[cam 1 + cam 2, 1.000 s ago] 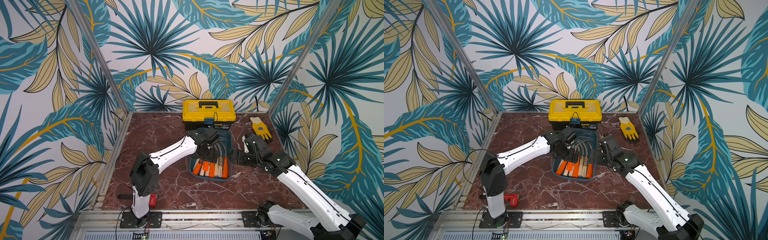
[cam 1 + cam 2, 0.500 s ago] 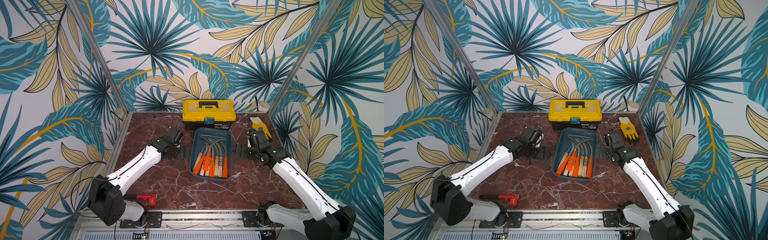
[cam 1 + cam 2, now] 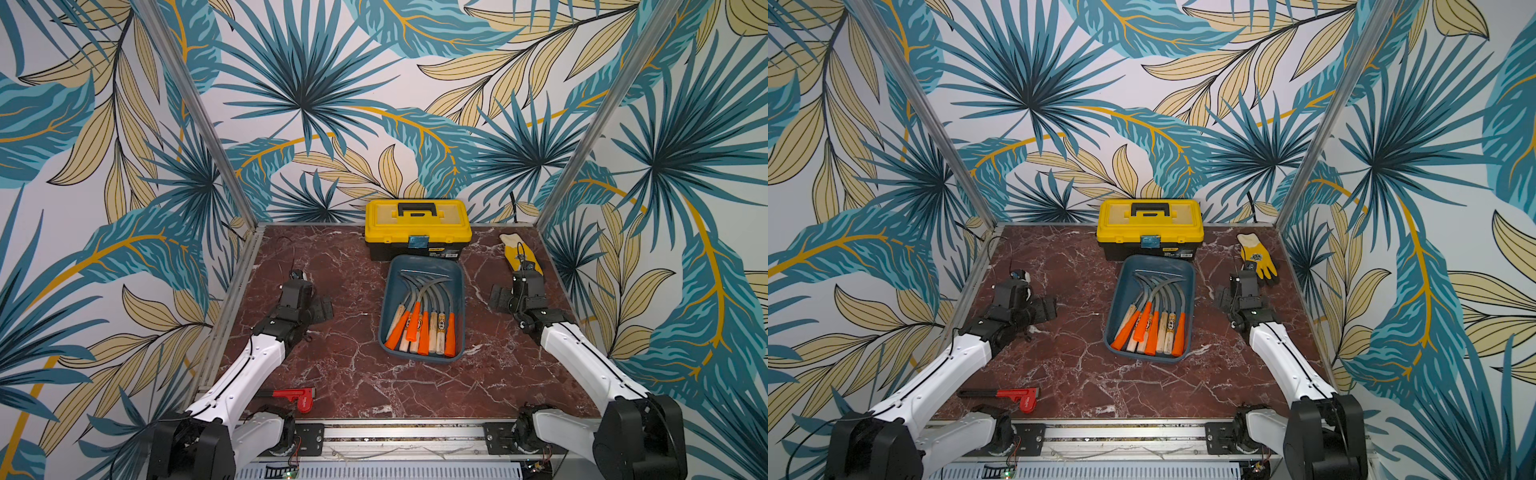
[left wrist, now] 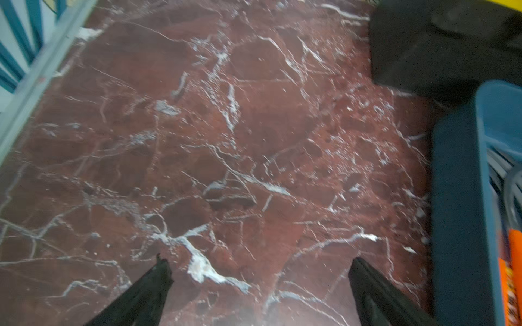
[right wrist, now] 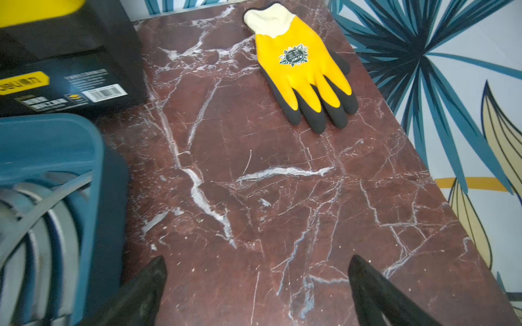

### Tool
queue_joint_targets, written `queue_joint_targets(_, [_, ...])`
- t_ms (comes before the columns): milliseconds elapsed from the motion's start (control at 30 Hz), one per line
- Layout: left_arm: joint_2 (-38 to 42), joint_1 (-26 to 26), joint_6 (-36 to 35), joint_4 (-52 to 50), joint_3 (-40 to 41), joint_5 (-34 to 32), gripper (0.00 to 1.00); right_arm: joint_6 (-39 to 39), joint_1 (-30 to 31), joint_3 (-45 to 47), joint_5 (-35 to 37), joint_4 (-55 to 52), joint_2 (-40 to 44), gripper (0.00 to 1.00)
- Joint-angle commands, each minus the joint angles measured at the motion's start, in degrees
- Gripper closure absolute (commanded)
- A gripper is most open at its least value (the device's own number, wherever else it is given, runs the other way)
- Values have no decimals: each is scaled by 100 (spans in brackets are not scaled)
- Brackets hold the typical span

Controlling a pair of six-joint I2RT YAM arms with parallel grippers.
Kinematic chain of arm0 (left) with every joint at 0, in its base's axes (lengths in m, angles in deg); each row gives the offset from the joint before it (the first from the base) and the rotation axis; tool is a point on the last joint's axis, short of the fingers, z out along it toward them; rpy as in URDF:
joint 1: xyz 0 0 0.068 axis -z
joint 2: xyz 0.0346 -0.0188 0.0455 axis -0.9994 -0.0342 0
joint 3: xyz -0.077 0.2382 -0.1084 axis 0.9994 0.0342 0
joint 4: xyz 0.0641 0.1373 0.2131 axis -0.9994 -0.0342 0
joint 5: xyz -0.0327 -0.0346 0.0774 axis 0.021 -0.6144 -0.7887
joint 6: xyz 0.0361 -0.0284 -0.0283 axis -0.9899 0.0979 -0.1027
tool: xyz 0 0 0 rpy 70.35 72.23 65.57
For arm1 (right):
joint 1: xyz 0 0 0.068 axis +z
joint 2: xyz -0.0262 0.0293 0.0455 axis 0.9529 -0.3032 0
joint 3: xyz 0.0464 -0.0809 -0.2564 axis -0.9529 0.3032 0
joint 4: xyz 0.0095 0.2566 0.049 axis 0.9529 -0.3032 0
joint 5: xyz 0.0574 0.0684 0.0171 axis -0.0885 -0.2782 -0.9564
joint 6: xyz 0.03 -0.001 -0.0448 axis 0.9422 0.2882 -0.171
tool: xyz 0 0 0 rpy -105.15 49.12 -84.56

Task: Put small sickles into storage boxes
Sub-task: Reset both arms

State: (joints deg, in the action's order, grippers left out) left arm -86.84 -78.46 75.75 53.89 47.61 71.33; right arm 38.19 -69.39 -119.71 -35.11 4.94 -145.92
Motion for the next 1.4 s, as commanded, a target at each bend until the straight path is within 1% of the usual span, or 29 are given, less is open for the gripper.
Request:
queue_joint_targets(0, [-45,-291,-383,1277,284,-347,1,-394,-134,376,151,1474,-316,0])
queue_joint_targets(67, [-232,-455,-603,1576,270,-392,0,-478,-177,538,206,1993,-494,1])
queue_joint_targets(200, [-719,-722,-1139,2325,272,-187,1,-678,-208,776,432,2852,-796,0])
queue_joint_targets(333, [-1213,-963,-1335,3267,442,45,1,-743,-217,995,541,3500,-875,0])
queue_joint_targets(467, [-1800,-1011,-1557,4129,513,78,0,-885,-226,1244,509,4129,-920,0])
queue_joint_targets(533, [-1926,-1011,-1696,4422,552,7,1,-904,-226,1344,454,4395,-975,0])
queue_joint_targets(567, [-1948,-1019,-1802,4742,685,-9,1,-898,-224,1393,436,4528,-998,1])
queue_joint_targets(633, [-2038,-1105,-1802,5309,917,195,0,-781,-225,1509,502,4757,-1030,0])
queue_joint_targets(700, [-2228,-1107,-1814,5963,1208,254,1,-773,-217,1713,527,5250,-1171,1])
queue_joint_targets(767, [-2434,-1117,-1808,6623,1458,221,0,-939,-217,1840,285,5644,-1317,0])
queue_joint_targets(800, [-2450,-1112,-1832,6651,1450,220,1,-825,-217,1857,199,5583,-1368,0])
queue_joint_targets(867, [-2464,-1106,-1841,6635,1434,270,1,-1042,-217,2049,187,6526,-1733,0])
queue_joint_targets(967, [-2500,-1108,-1940,6617,1397,399,0,-810,-225,1858,224,5662,-1453,0])
queue_joint_targets(1067, [-2478,-1108,-1990,6618,1405,511,1,-957,-223,1961,215,6057,-1566,1])
queue_joint_targets(1100, [-2510,-1108,-2033,6618,1384,668,1,-937,-218,1944,224,5996,-1537,1])
queue_joint_targets(1167, [-2498,-1104,-2061,6607,1388,734,0,-889,-225,1915,225,5872,-1499,0])
queue_joint_targets(1367, [-2513,-1108,-2067,6600,1371,744,1,-901,-225,1917,239,5909,-1523,0])
